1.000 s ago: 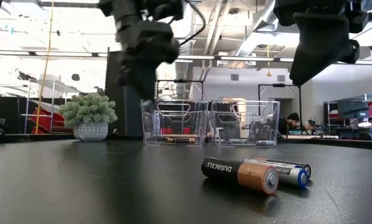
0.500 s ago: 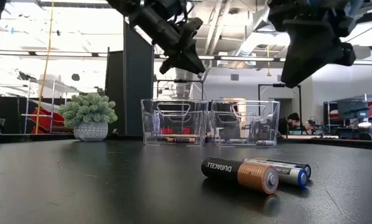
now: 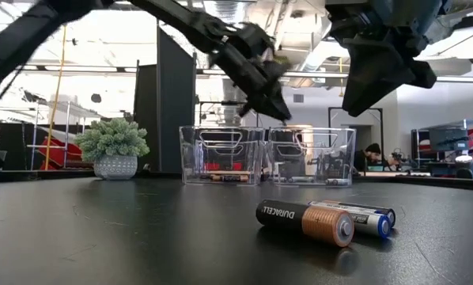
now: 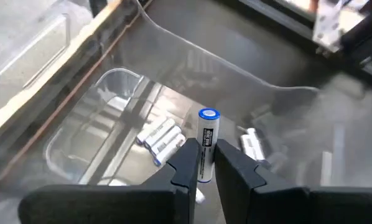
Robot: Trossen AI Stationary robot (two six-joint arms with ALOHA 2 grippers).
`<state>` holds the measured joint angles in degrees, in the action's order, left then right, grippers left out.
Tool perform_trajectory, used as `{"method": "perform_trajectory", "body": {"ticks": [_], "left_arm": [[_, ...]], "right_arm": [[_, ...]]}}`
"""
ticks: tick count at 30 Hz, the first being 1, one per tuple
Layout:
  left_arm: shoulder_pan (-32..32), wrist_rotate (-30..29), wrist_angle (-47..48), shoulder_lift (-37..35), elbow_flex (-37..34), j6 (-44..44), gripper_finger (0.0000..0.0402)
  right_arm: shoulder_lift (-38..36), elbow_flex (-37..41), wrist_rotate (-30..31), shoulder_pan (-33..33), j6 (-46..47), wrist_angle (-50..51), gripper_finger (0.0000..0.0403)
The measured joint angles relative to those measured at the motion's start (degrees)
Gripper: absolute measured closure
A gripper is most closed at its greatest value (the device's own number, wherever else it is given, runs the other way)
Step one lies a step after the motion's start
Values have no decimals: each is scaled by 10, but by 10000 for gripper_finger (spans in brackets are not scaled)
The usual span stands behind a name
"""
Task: Sort batteries
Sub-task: Put the white battery into the right transparent bin
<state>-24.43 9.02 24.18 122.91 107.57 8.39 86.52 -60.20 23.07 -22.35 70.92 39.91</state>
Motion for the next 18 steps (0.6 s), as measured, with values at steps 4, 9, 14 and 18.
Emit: {"method": "perform_trajectory", "body": {"ticks": [4,9,14,18], "left_arm": [[0,0,52,83,107,-28,360],[0,-2,72,165,204,-22,360],[0,-4,107,208,256,-36,360],[3,-39,119,208,253,-79,360]], "right_arm": [[0,0,0,3,-3,2,322],[0,0,0,3,9,2,322],[0,0,0,3,12,-2,322],[0,0,0,3,22,-4,322]]}}
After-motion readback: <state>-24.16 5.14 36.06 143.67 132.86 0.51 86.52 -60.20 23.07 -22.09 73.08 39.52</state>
